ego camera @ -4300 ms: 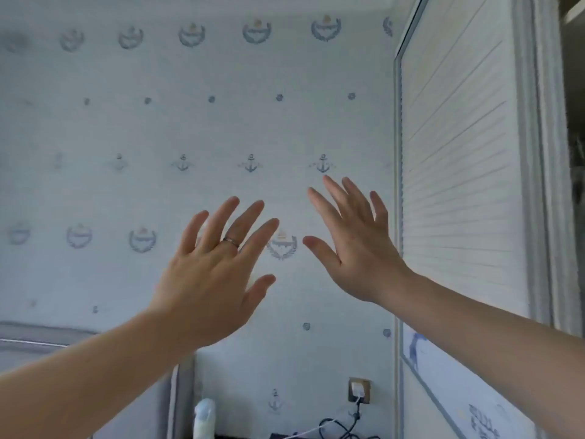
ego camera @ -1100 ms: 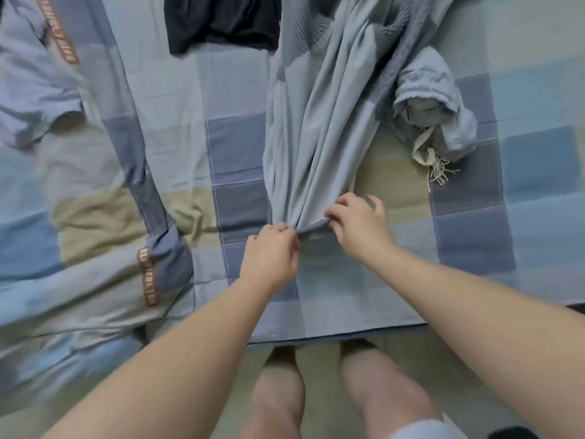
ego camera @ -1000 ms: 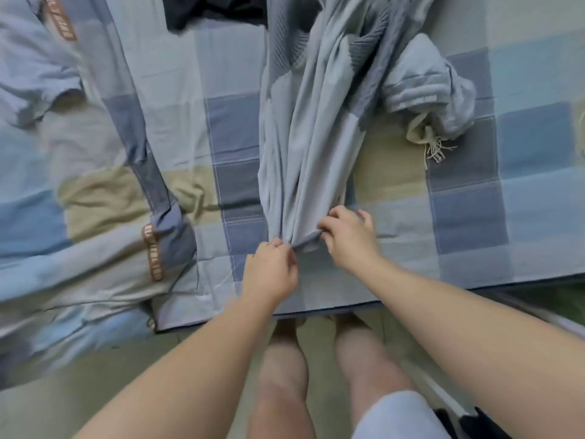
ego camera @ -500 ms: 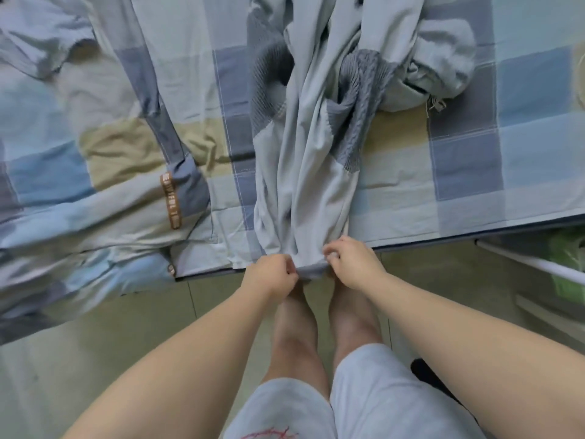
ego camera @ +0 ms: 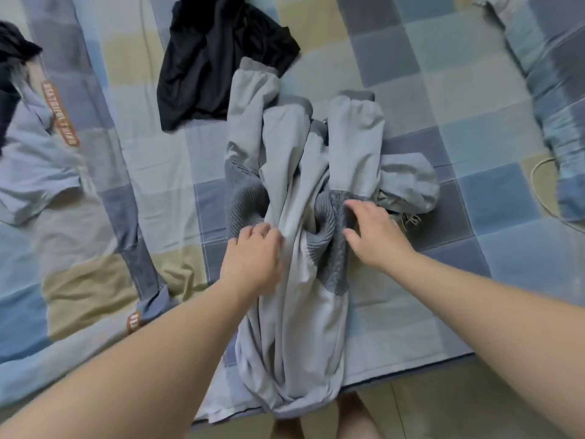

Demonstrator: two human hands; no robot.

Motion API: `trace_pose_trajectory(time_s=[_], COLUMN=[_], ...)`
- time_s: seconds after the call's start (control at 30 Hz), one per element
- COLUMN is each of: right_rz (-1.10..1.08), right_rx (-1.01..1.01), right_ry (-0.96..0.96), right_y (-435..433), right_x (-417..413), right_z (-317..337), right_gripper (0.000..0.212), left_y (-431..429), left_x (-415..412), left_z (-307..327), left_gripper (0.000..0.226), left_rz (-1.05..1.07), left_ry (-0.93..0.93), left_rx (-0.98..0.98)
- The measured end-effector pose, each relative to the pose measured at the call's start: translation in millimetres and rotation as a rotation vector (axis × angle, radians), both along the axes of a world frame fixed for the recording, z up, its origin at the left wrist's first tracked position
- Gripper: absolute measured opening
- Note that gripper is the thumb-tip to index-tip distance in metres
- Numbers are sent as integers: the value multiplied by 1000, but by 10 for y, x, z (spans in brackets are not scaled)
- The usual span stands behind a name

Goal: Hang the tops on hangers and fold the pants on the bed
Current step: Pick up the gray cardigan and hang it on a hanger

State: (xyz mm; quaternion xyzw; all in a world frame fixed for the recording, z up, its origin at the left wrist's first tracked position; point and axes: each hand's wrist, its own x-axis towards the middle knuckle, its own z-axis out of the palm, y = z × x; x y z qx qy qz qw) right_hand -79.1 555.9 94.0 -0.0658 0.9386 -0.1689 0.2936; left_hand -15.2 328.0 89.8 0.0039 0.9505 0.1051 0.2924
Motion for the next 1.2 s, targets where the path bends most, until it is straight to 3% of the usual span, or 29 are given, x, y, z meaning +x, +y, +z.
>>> trace_pose_trajectory(time_s=[0.23, 0.3, 0.4, 0.47, 0.53, 0.7, 0.83, 1.0, 1.2], right_rz=[9, 38, 52, 134, 164, 71, 72, -31, -49], right_rx=[7, -5, -64, -37, -13, -18, -95, -214, -185], right_ry=[316, 288, 66, -11, 54, 210, 130, 79, -68], right_y=[-284, -363, -430, -440, -437, -532, -448, -283, -75], right_x=[-1561, -1938, -2217, -2151, -2031, -2006, -1989, -1582, -436], right_z=[-448, -635, -986, -1262, -1498, -1606, -1477, -1235, -668], right_gripper=[59, 59, 67, 70, 67, 27, 29, 22, 21], left_y=[228, 299, 304, 300, 305, 219, 210, 179, 408], left_x=[-1728, -2106, -2340, -2261, -2193, -2302, -2288, -1863, -545], left_z=[-488, -714, -1158, -1452, -1659, -1710, -1552, -1245, -694], left_gripper=[46, 50, 60, 55, 50, 32, 15, 18, 19], left_rz=[266, 287, 233, 212, 213, 214, 303, 285, 434], left_ry=[336, 285, 143, 196, 322, 467, 425, 367, 44], left_rx=[211, 248, 185, 98, 46, 75, 145, 246, 342])
